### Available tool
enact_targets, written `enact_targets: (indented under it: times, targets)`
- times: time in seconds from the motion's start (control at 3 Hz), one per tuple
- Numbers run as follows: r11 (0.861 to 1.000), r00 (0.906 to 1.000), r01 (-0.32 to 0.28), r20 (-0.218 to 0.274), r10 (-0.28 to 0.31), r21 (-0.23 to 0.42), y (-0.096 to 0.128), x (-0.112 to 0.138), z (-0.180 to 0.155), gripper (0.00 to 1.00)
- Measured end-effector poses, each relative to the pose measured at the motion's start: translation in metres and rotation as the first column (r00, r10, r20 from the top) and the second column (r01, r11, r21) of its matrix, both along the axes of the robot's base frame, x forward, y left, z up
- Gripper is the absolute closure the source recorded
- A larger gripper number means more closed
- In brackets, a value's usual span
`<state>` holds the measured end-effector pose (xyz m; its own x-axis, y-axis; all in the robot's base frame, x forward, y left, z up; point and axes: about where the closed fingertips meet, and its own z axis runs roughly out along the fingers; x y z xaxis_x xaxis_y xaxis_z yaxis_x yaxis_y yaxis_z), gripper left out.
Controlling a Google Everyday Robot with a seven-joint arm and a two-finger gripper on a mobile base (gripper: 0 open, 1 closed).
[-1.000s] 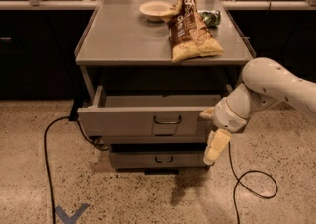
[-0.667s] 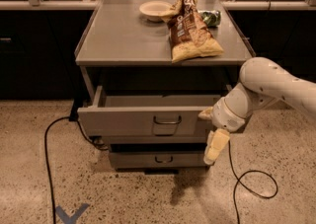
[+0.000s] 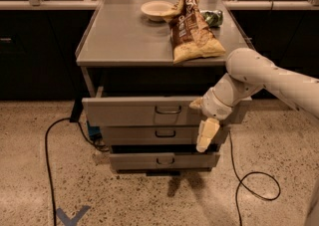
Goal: Close top drawer
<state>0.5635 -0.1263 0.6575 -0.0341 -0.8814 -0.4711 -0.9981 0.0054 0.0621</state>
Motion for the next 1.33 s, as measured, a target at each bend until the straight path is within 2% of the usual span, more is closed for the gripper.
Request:
enact_targets:
  times: [0.33, 0.67, 1.0, 1.33]
  targets:
    - [1.000, 1.0000, 0.000, 0.000, 0.000, 0.000, 0.000, 0.000, 0.000, 0.00]
    - [1.000, 1.0000, -0.003, 0.002, 0.003, -0.008, -0.008, 0.016, -0.005, 0.00]
    - [0.999, 0.9993, 0.037, 0.007, -0.037, 0.019, -0.038, 0.067, -0.017, 0.00]
    - [0.999, 0.9990, 0.041, 0.018, -0.042, 0.021, -0.039, 0.072, -0.014, 0.00]
